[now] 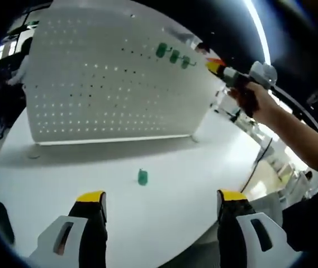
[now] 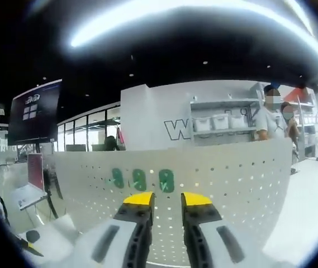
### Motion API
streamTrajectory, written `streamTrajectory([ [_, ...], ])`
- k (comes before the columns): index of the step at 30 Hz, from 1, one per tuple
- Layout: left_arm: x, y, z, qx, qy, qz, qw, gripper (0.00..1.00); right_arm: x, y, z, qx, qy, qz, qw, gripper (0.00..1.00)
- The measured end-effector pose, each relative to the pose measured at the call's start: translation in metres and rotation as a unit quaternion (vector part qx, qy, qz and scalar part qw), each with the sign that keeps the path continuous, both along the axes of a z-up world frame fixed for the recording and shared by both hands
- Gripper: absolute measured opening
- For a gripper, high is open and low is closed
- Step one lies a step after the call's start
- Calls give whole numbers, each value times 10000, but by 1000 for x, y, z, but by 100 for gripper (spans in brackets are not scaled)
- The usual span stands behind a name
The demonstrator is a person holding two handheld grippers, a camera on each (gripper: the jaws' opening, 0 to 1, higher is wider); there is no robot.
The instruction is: Insert the hook assembly into the mounting plate slot until the hook locks in place.
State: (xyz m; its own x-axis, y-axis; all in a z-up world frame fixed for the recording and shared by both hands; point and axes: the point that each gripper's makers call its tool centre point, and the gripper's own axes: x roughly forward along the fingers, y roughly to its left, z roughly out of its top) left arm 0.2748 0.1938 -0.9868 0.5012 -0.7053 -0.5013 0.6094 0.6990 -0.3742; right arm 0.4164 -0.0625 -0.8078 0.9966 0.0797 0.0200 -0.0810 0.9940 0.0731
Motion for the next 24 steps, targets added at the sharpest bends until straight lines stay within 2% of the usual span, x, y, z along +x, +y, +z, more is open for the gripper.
streamTrajectory([
  [7,-3,2,-3,84,106,17,9999,86,-14,4,-21,-199,341,241,9989,17],
  [10,-5,4,-4,147,128,13,9998,86,-18,8,-28,-176,447,349,9982,18],
  [15,-9,8,-7,222,197,19,9996,86,-25,21,-42,-327,688,723,9945,19],
  [19,-14,12,-10,309,228,10,9993,86,-35,37,-59,-91,962,1144,9887,19],
  [20,-15,12,-10,336,208,12,9992,86,-38,38,-63,-170,1006,1177,9878,19],
  [22,-17,14,-11,410,166,-4,9990,85,-47,43,-75,-807,1138,1335,9812,20],
  [24,-19,16,-13,461,191,-12,9988,86,-58,49,-87,-1013,1250,1458,9762,20],
])
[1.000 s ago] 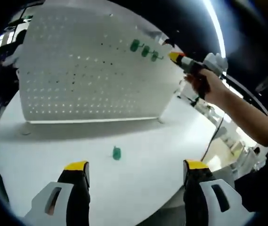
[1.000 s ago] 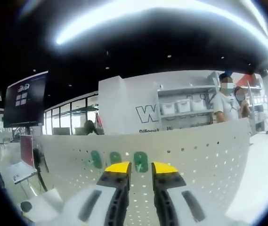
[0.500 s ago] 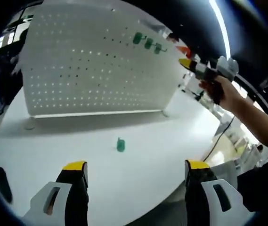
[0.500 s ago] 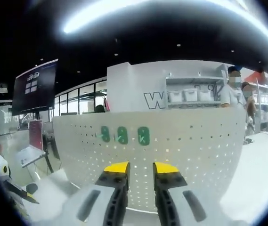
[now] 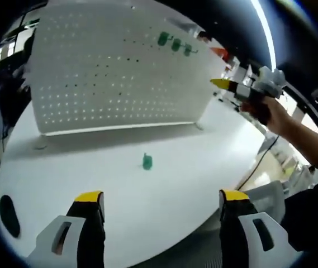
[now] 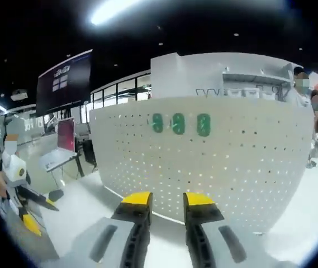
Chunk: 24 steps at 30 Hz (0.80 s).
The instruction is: Insert the hook assembly into the mounting plate slot until the hook locks in place.
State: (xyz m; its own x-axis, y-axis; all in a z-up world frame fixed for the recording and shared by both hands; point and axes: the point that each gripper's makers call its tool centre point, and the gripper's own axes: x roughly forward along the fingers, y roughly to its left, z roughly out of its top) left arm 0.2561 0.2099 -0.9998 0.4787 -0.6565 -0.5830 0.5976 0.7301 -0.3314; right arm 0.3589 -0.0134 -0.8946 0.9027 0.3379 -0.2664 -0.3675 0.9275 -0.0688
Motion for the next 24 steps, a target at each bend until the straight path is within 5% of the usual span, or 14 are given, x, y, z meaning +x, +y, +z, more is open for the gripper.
streamTrajectory([
  [5,-4,3,-3,14,68,53,10000,87,-25,5,-28,39,363,142,9992,21],
  [9,-8,4,-8,83,121,24,9999,88,-44,1,-51,590,820,-73,9949,22],
  [11,-9,5,-9,94,149,12,9998,88,-51,-1,-62,434,942,-66,9946,22],
  [24,-22,12,-17,340,239,-119,9991,87,-78,19,-80,380,1238,317,9911,23],
])
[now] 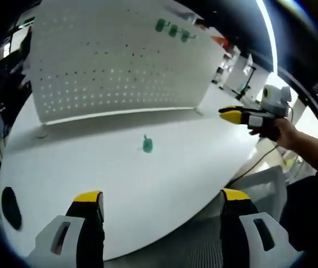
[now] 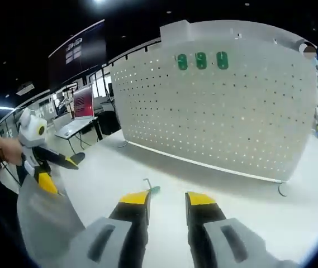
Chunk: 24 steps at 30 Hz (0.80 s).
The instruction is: Insert the hook assembly into the mounting plate slot until the hook locks in place.
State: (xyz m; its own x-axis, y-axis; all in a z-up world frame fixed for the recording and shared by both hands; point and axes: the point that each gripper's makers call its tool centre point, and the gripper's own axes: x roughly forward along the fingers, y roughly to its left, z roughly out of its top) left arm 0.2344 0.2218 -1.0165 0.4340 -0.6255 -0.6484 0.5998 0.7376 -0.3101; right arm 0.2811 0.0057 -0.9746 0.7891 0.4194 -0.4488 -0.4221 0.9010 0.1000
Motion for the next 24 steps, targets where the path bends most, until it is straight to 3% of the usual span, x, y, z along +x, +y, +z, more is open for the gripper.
streamTrajectory([
  [8,-8,3,-5,24,91,42,9999,85,-13,10,-9,124,167,183,9996,23],
  [10,-9,4,-6,15,112,68,9999,85,-21,14,-16,378,341,200,9985,23],
  [15,-12,4,-11,12,180,78,9998,85,-36,14,-27,297,483,353,9978,23],
  [24,-12,0,-15,-50,313,109,9994,85,-46,18,-41,280,724,479,9958,23],
])
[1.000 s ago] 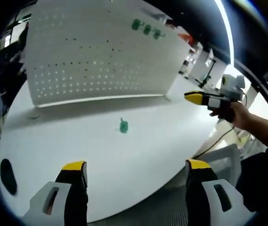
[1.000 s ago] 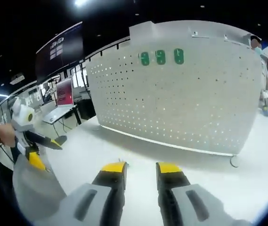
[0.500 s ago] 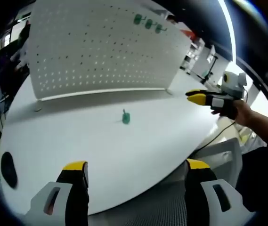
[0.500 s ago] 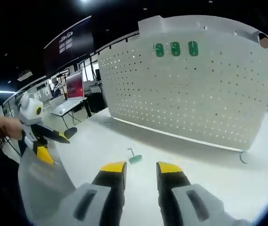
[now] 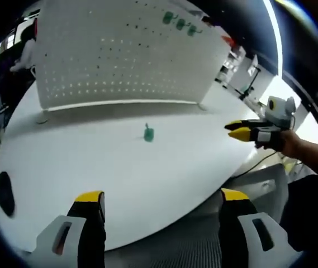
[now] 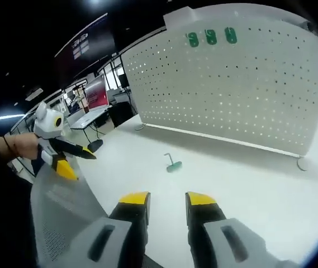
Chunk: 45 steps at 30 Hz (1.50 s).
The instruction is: Insert the hook assembly into the mounting plate slot until the hook locks in place.
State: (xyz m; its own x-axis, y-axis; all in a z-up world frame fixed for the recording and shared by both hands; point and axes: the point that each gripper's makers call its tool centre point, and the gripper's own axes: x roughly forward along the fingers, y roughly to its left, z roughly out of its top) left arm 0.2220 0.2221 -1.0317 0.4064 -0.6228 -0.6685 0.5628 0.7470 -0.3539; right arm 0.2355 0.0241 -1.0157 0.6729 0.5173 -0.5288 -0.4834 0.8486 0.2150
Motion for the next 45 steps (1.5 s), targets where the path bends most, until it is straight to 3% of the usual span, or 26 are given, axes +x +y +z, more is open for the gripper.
streamTrajectory([
  [12,6,4,-8,-17,170,17,9999,85,21,20,-23,-135,272,593,9978,23],
  [15,7,3,-10,-5,227,-6,9997,84,34,26,-32,-355,262,873,9952,22],
  [26,13,0,-13,-42,268,69,9996,84,97,56,-45,-440,207,1279,9906,21],
  [31,13,9,-17,-44,325,198,9993,84,115,69,-57,-494,303,1440,9879,20],
  [34,12,12,-20,-25,372,233,9990,84,119,75,-62,-398,393,1427,9882,20],
  [45,8,13,-31,-29,553,288,9981,84,141,89,-84,-768,430,1823,9793,18],
])
